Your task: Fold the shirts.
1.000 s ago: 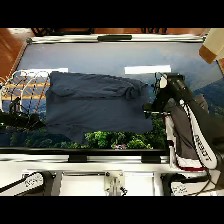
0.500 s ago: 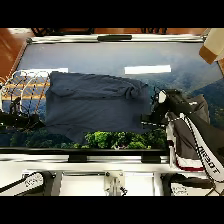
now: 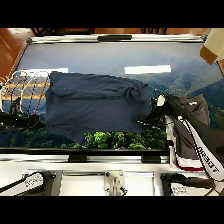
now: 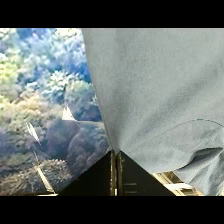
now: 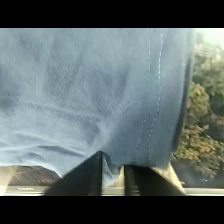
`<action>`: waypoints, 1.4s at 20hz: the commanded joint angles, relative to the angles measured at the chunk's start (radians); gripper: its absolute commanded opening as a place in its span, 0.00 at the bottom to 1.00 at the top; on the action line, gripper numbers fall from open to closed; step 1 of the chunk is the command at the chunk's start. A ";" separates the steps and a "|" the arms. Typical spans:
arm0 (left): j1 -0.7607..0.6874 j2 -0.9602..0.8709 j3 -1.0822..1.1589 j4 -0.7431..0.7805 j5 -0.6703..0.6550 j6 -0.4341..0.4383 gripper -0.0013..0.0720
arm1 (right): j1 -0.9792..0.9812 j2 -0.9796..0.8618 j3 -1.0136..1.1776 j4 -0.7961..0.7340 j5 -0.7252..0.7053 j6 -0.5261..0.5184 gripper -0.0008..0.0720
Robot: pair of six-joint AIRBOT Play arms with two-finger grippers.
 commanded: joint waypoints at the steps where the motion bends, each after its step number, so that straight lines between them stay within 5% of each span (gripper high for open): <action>1: -0.001 0.001 0.000 0.000 0.001 0.000 0.06 | 0.001 -0.019 -0.003 0.025 -0.009 0.014 0.12; 7: -0.002 0.005 0.024 -0.025 -0.034 0.029 0.05 | -0.002 0.059 0.016 0.009 0.005 -0.128 0.12; 12: -0.002 0.156 0.251 -0.279 -0.046 0.056 0.05 | -0.002 0.335 0.232 -0.259 0.031 -0.192 0.12; 17: -0.002 0.391 0.632 -0.488 0.156 0.095 0.05 | -0.002 0.610 0.591 -0.456 -0.077 -0.252 0.12; 23: 0.000 0.588 0.964 -0.460 0.463 0.095 0.06 | -0.002 0.800 0.866 -0.470 -0.200 -0.263 0.12; 28: 0.000 0.725 0.974 -0.158 0.398 -0.075 0.06 | -0.002 0.890 0.927 -0.470 -0.011 -0.265 0.12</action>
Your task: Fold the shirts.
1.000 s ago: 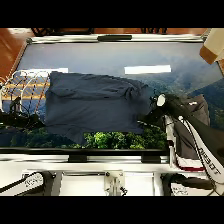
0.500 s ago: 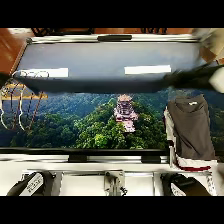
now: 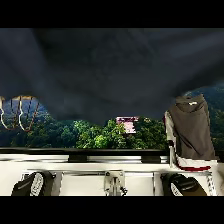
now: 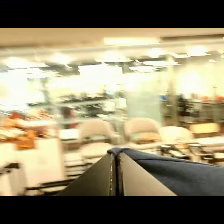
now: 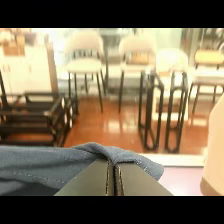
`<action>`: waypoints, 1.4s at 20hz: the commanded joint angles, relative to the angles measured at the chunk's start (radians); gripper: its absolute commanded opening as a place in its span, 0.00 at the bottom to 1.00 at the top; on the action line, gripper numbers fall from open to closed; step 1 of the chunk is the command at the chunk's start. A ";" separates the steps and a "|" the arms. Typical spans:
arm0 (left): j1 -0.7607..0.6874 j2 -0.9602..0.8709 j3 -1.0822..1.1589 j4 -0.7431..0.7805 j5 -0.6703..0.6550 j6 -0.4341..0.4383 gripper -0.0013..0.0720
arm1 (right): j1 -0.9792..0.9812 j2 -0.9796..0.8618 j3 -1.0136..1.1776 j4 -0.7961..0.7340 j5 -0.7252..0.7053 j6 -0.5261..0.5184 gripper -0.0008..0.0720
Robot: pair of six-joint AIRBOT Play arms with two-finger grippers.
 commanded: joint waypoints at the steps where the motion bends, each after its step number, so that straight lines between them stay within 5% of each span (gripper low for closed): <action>1: 0.000 0.085 0.027 0.214 -0.003 -0.119 0.05 | 0.000 0.052 0.043 -0.007 0.119 -0.004 0.12; 7: 0.000 0.011 0.027 0.248 -0.114 -0.103 0.05 | 0.001 -0.075 0.043 0.038 0.163 0.038 0.12; 13: -0.008 -0.335 0.019 0.254 -0.379 0.025 0.05 | 0.000 -0.453 0.026 0.027 0.420 0.086 0.12; 17: -0.108 -0.675 0.007 0.254 -0.466 0.013 0.05 | 0.000 -0.778 0.020 0.026 0.176 0.071 0.12; 24: -0.281 -1.070 0.008 0.258 -0.133 -0.088 0.05 | -0.001 -1.128 0.020 -0.034 -0.260 0.115 0.12; 28: -0.323 -1.194 0.008 0.257 0.084 -0.088 0.05 | -0.028 -1.205 0.020 -0.101 -0.377 0.246 0.12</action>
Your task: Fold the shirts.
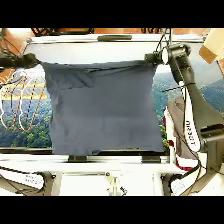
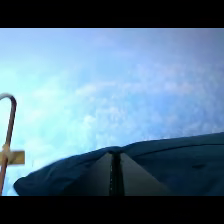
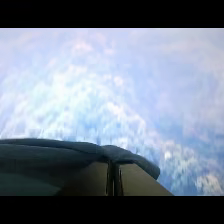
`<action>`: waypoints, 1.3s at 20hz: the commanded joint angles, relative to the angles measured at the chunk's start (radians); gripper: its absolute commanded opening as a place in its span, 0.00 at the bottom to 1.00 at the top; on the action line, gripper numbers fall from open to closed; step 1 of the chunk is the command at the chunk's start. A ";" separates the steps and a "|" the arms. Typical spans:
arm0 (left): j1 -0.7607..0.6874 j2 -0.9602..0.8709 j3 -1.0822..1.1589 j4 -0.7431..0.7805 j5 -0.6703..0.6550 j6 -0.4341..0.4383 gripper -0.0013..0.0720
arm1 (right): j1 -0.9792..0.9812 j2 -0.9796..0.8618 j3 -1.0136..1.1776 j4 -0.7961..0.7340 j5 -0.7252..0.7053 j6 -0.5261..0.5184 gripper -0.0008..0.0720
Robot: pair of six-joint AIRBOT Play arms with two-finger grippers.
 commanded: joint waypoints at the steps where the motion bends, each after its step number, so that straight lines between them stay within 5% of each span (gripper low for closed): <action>1: -0.042 -0.117 0.000 -0.003 0.224 -0.010 0.06 | -0.034 -0.085 0.000 -0.043 -0.124 0.122 0.12; 4: -0.062 -0.180 0.001 -0.046 0.320 -0.021 0.06 | -0.081 -0.126 0.000 0.048 -0.107 0.167 0.12; 9: -0.099 -0.251 0.001 -0.086 0.281 -0.019 0.06 | -0.076 -0.178 0.000 0.138 -0.072 0.163 0.12; 11: -0.086 -0.244 0.005 -0.076 0.191 -0.016 0.06 | -0.074 -0.170 0.000 0.130 0.017 0.126 0.12; 17: -0.034 -0.224 0.009 0.132 -0.390 -0.033 0.06 | -0.077 -0.139 -0.001 0.105 0.400 -0.067 0.12; 26: -0.037 -0.263 -0.018 0.216 -0.491 -0.133 0.06 | -0.077 -0.180 -0.001 0.201 0.537 -0.058 0.12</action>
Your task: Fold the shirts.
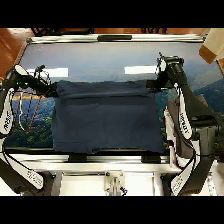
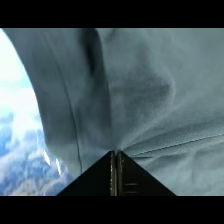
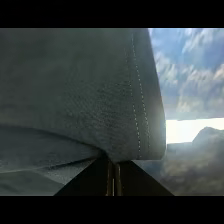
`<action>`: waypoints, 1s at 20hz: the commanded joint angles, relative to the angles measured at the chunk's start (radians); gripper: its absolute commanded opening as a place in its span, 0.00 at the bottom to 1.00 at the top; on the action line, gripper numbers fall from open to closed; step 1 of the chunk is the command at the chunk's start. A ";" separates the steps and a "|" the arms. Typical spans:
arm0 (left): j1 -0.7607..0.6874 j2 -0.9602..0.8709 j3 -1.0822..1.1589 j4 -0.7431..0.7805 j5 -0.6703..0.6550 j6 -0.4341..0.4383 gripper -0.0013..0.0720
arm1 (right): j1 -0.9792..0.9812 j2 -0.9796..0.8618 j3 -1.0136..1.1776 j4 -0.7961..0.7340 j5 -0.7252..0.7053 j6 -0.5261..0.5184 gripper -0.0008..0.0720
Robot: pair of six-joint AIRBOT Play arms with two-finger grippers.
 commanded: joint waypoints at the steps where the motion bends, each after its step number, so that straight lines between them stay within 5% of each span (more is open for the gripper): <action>1: -0.003 -0.021 -0.003 0.025 -0.082 -0.023 0.06 | 0.000 -0.025 0.000 0.066 0.053 0.003 0.12; 13: 0.028 -0.027 -0.002 0.023 -0.128 -0.023 0.06 | -0.005 -0.032 0.000 0.046 0.136 -0.029 0.14; 14: 0.028 -0.026 -0.002 0.013 -0.129 -0.023 0.14 | -0.005 -0.033 0.000 0.067 0.137 -0.036 0.21; 15: 0.029 -0.024 0.000 -0.008 -0.138 -0.029 0.41 | -0.005 -0.031 0.001 0.074 0.151 -0.065 0.58; 16: 0.031 -0.022 0.007 -0.018 -0.159 -0.053 0.69 | -0.006 -0.022 0.001 0.077 0.179 -0.097 0.70; 17: 0.035 -0.016 0.019 -0.017 -0.187 -0.071 0.79 | -0.006 -0.006 0.001 0.074 0.209 -0.106 0.70; 20: 0.059 0.058 0.046 -0.018 -0.275 -0.083 0.75 | -0.006 0.091 0.001 0.078 0.306 -0.167 0.70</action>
